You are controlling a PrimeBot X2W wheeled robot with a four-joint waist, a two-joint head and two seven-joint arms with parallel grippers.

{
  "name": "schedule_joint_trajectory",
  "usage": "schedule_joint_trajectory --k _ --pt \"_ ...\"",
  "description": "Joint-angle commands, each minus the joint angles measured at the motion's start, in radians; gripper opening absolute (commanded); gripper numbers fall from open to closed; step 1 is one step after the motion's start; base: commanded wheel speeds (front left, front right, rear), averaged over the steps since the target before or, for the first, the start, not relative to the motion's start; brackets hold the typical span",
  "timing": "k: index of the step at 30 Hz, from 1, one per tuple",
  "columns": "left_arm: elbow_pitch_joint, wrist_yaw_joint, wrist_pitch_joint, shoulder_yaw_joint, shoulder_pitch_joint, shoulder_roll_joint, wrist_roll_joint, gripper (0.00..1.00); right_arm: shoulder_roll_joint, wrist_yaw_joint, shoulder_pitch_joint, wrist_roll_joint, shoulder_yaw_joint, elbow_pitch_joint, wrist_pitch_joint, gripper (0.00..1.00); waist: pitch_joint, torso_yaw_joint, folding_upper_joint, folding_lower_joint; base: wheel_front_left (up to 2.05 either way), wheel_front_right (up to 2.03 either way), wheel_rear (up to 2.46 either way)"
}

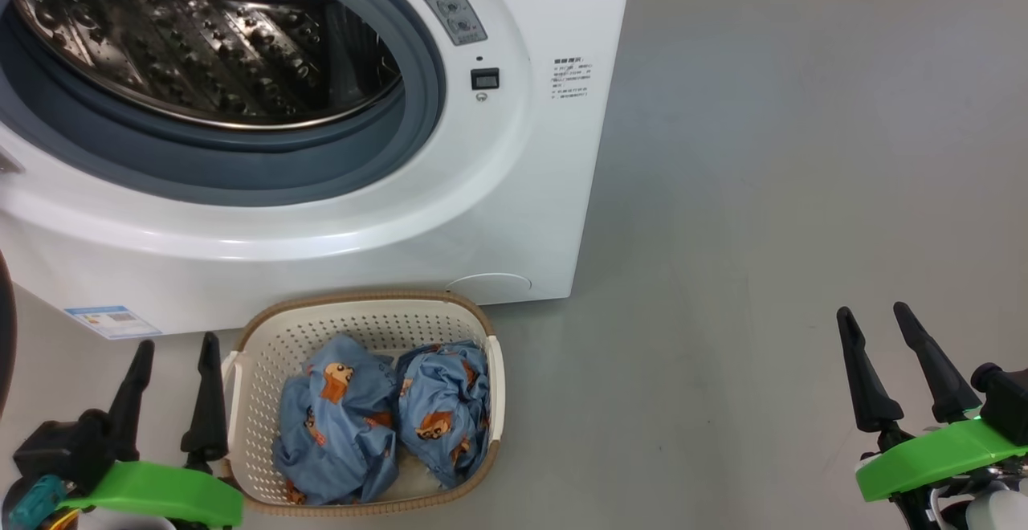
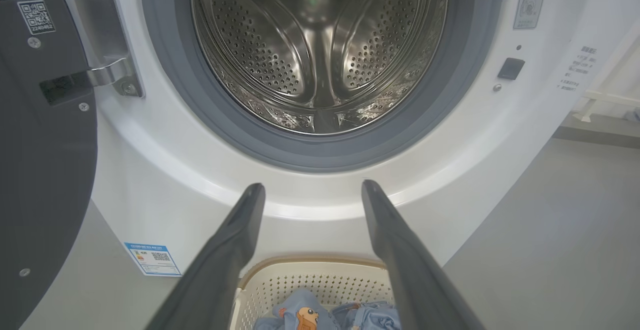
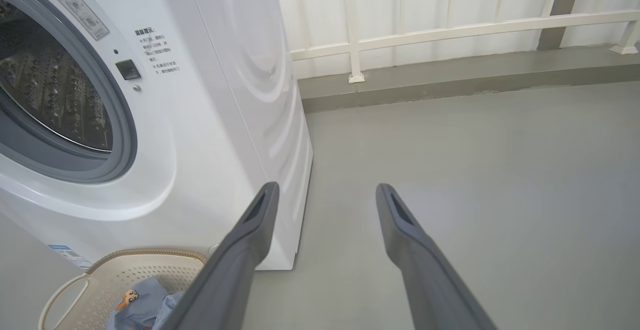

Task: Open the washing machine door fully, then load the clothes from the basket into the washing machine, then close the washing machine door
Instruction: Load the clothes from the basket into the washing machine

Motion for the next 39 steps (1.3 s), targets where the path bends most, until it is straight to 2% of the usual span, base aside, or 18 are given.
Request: schedule_joint_trajectory --k 1,9,19,32,39 --pt "-0.015 -0.002 -0.005 0.032 -0.026 0.02 -0.003 1.0 -0.011 0.002 -0.014 -0.014 0.024 -0.025 -0.012 1.0 0.002 0.0 0.0 0.0 0.0 0.0 0.0" --pt "0.042 -0.002 -0.005 -0.001 -0.033 0.009 -0.022 1.0 -0.007 0.002 -0.03 -0.016 0.032 -0.032 -0.012 1.0 0.028 -0.005 0.0 0.0 0.0 0.0 0.0" --pt "0.212 -0.002 -0.005 -0.068 -0.106 0.008 -0.039 1.0 0.014 0.002 -0.068 -0.023 0.03 -0.049 -0.012 1.0 0.127 -0.02 0.0 0.0 0.0 0.0 0.0" --pt "0.46 -0.002 -0.005 -0.152 -0.287 0.038 -0.079 1.0 0.052 0.002 -0.153 -0.028 0.042 -0.065 -0.012 1.0 0.299 -0.056 0.0 0.0 0.0 0.0 0.0" --pt "0.615 -0.002 -0.005 -0.234 -0.421 0.062 -0.117 1.0 0.067 0.002 -0.208 -0.03 0.046 -0.072 -0.012 1.0 0.402 -0.074 0.0 0.0 0.0 0.0 0.0"
